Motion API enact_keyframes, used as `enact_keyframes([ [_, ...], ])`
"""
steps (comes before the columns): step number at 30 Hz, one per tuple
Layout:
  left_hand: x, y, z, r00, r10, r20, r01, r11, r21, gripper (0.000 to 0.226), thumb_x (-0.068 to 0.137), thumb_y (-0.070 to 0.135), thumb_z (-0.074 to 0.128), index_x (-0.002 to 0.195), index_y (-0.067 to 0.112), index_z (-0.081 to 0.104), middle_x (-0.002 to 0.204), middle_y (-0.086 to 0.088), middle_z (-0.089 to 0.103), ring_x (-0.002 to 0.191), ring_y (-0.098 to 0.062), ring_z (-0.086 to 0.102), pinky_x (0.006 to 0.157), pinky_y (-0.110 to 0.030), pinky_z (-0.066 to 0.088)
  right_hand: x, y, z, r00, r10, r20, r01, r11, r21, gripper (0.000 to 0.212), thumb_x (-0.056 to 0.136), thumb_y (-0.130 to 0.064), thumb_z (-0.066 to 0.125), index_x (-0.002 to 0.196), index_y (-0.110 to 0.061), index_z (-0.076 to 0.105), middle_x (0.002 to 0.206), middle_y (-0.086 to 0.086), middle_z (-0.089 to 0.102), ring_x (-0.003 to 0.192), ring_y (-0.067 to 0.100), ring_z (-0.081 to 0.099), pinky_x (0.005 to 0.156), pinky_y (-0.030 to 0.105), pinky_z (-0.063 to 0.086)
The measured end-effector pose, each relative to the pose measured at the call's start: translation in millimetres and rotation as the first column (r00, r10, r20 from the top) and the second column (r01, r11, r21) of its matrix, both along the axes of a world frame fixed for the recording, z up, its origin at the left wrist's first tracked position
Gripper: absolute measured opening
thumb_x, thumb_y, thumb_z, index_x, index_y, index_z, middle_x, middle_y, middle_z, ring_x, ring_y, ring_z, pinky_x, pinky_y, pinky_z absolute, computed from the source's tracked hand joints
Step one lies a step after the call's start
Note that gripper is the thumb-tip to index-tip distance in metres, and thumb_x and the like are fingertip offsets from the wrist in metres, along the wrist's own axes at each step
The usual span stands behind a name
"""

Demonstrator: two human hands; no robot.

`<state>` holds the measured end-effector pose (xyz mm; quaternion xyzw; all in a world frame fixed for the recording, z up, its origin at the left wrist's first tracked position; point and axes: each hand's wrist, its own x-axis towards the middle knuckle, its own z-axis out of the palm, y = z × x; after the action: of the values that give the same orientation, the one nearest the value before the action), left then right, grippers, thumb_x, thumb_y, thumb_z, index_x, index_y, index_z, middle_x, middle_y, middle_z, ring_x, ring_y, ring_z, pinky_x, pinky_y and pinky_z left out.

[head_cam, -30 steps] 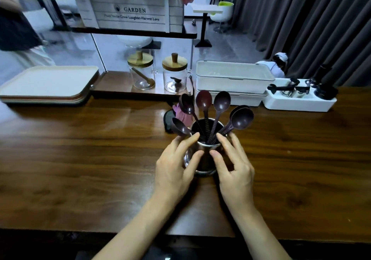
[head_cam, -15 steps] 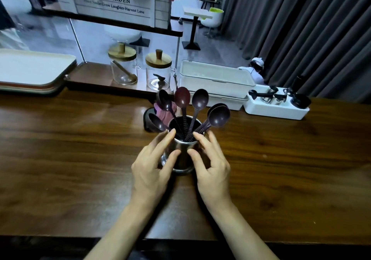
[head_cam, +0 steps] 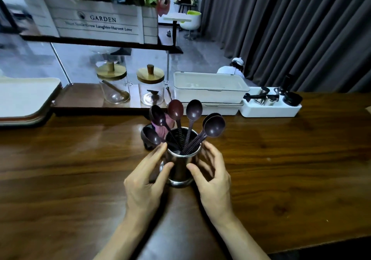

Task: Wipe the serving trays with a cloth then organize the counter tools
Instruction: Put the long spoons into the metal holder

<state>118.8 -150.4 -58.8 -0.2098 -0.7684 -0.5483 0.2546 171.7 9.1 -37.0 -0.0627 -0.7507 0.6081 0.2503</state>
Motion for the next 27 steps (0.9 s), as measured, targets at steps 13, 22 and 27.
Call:
enact_keyframes([
  [13, -42, -39, 9, 0.865, -0.346, 0.364, 0.316, 0.938, 0.142, 0.063, 0.073, 0.053, 0.078, 0.133, 0.055, 0.057, 0.121, 0.014, 0.073, 0.116, -0.004, 0.067, 0.096, -0.023, 0.054, -24, -33, 3, 0.994, 0.015, 0.11, 0.002, 0.989, -0.15, 0.072, 0.084, 0.003, 0.076, 0.146, -0.022, 0.05, 0.133, -0.012, 0.066, 0.124, 0.008, 0.062, 0.106, 0.034, 0.05],
  [22, -52, -101, 36, 0.921, -0.211, 0.327, 0.169, 0.974, 0.151, 0.058, 0.079, 0.043, 0.082, 0.134, 0.033, 0.064, 0.117, 0.018, 0.074, 0.112, -0.004, 0.069, 0.098, -0.023, 0.052, -56, -91, 14, 0.995, 0.075, 0.061, -0.069, 0.992, -0.108, 0.07, 0.081, 0.002, 0.079, 0.143, -0.018, 0.054, 0.131, -0.014, 0.067, 0.122, 0.008, 0.063, 0.105, 0.034, 0.051],
  [27, -68, -160, 54, 0.947, -0.089, 0.309, 0.037, 0.985, 0.168, 0.054, 0.084, 0.024, 0.082, 0.127, 0.05, 0.062, 0.116, 0.021, 0.074, 0.111, -0.004, 0.07, 0.099, -0.024, 0.052, -99, -148, 26, 0.983, 0.181, 0.009, -0.181, 0.982, -0.049, 0.068, 0.082, -0.011, 0.082, 0.141, -0.029, 0.055, 0.132, -0.018, 0.065, 0.124, 0.005, 0.061, 0.107, 0.041, 0.049],
])
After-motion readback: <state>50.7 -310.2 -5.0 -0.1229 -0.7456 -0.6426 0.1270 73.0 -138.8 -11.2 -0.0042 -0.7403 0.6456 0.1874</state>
